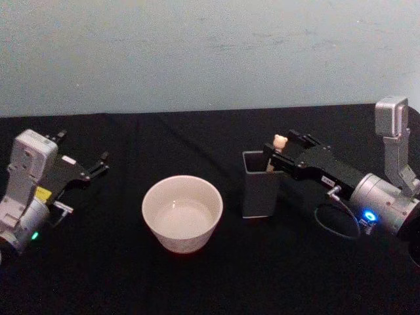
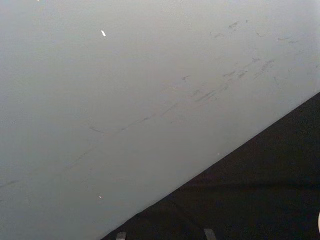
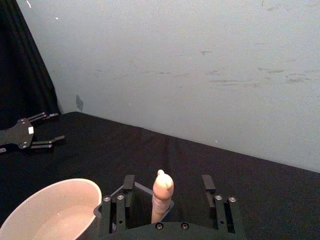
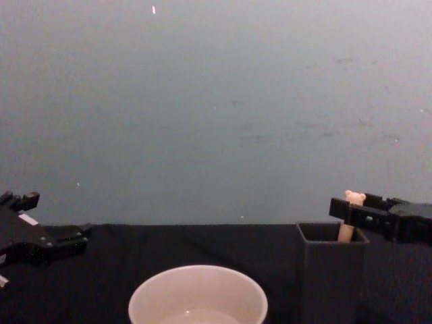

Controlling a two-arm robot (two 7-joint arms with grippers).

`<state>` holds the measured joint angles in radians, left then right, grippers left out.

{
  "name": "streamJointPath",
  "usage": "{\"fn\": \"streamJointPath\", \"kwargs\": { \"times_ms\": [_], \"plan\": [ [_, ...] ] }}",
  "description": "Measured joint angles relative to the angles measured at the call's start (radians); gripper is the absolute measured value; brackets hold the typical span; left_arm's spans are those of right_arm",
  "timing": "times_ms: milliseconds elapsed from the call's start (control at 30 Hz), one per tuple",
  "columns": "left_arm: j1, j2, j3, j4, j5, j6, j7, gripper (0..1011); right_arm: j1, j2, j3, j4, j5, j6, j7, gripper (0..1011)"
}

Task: Pick up the stirring spoon with one hand, stir inside the cup, then place it back in its original position.

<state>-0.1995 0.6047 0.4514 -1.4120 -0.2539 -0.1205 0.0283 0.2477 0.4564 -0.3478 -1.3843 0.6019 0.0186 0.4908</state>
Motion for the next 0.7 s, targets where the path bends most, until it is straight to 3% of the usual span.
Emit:
{"fn": "streamJointPath", "kwargs": {
  "times_ms": [367,567,700],
  "plan": [
    [0.0,0.0,0.0,0.0,0.0,0.0,0.0,1001,-0.001,0.0,0.0,-0.001,0.0,-0.001,-0.001,531],
    [0.0,0.0,0.0,0.0,0.0,0.0,0.0,1001,-0.001,0.0,0.0,-0.001,0.0,-0.001,-0.001,300],
    [0.0,0.0,0.0,0.0,0.0,0.0,0.0,1001,-0.001,0.0,0.0,-0.001,0.0,-0.001,-0.001,218]
  ]
}}
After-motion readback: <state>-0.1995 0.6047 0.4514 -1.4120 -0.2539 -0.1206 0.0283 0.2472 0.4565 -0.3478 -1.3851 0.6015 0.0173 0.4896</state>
